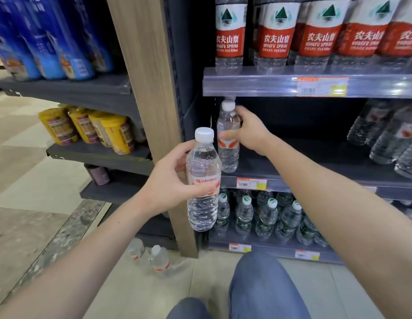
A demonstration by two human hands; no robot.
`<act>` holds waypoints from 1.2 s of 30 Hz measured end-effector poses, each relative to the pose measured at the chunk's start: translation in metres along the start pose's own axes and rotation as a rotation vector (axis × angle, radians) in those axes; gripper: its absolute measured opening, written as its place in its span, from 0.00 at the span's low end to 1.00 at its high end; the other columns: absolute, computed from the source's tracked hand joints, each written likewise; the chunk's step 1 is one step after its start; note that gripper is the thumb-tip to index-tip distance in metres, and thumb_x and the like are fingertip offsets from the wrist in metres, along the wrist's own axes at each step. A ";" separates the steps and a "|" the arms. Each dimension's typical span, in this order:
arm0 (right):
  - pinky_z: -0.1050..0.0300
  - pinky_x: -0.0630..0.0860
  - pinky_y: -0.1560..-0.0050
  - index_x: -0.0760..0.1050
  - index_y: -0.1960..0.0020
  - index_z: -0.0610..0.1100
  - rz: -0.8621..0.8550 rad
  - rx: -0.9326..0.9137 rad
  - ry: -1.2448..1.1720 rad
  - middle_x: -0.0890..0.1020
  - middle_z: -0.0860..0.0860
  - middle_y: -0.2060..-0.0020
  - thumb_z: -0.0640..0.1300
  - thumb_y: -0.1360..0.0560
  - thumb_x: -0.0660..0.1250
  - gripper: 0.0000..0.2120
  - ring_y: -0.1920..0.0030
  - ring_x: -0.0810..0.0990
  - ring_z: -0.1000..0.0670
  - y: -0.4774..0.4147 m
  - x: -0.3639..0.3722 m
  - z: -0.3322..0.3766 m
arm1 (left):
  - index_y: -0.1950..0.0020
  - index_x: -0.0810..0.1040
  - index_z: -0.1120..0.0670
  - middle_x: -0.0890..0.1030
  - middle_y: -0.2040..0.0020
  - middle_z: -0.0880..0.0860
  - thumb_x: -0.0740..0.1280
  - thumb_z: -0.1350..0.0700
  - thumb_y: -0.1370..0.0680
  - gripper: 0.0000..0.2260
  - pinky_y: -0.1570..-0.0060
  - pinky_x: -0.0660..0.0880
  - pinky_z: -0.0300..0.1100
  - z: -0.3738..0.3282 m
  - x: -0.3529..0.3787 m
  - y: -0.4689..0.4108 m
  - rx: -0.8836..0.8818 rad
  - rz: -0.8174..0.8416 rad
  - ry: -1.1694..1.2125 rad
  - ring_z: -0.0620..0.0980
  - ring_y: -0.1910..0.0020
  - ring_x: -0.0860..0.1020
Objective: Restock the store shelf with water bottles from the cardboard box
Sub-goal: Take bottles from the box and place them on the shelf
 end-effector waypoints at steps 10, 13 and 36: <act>0.51 0.79 0.37 0.68 0.26 0.46 0.002 0.085 -0.056 0.82 0.52 0.44 0.36 0.29 0.79 0.35 0.44 0.82 0.50 -0.012 0.001 -0.025 | 0.26 0.73 0.43 0.85 0.39 0.42 0.84 0.57 0.30 0.36 0.37 0.80 0.46 0.004 -0.004 -0.004 -0.023 0.014 0.016 0.44 0.39 0.84; 0.51 0.79 0.36 0.65 0.24 0.49 0.014 0.094 0.013 0.82 0.51 0.41 0.41 0.31 0.81 0.40 0.41 0.82 0.49 -0.014 0.000 -0.025 | 0.26 0.73 0.44 0.85 0.39 0.42 0.84 0.57 0.30 0.36 0.36 0.80 0.49 0.007 -0.004 -0.006 -0.021 0.001 0.025 0.44 0.39 0.84; 0.59 0.75 0.41 0.62 0.21 0.47 -0.035 0.101 0.024 0.77 0.55 0.42 0.38 0.29 0.80 0.42 0.41 0.78 0.52 -0.015 -0.005 -0.026 | 0.25 0.73 0.45 0.86 0.42 0.40 0.83 0.61 0.30 0.37 0.50 0.79 0.33 0.006 0.017 -0.010 -0.041 0.014 0.079 0.41 0.43 0.85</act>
Point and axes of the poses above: each hand's wrist, its own y-axis away from the middle knuckle, its own x-axis out of the palm, z = x × y, the point moved 7 cm from there along -y, towards the middle knuckle
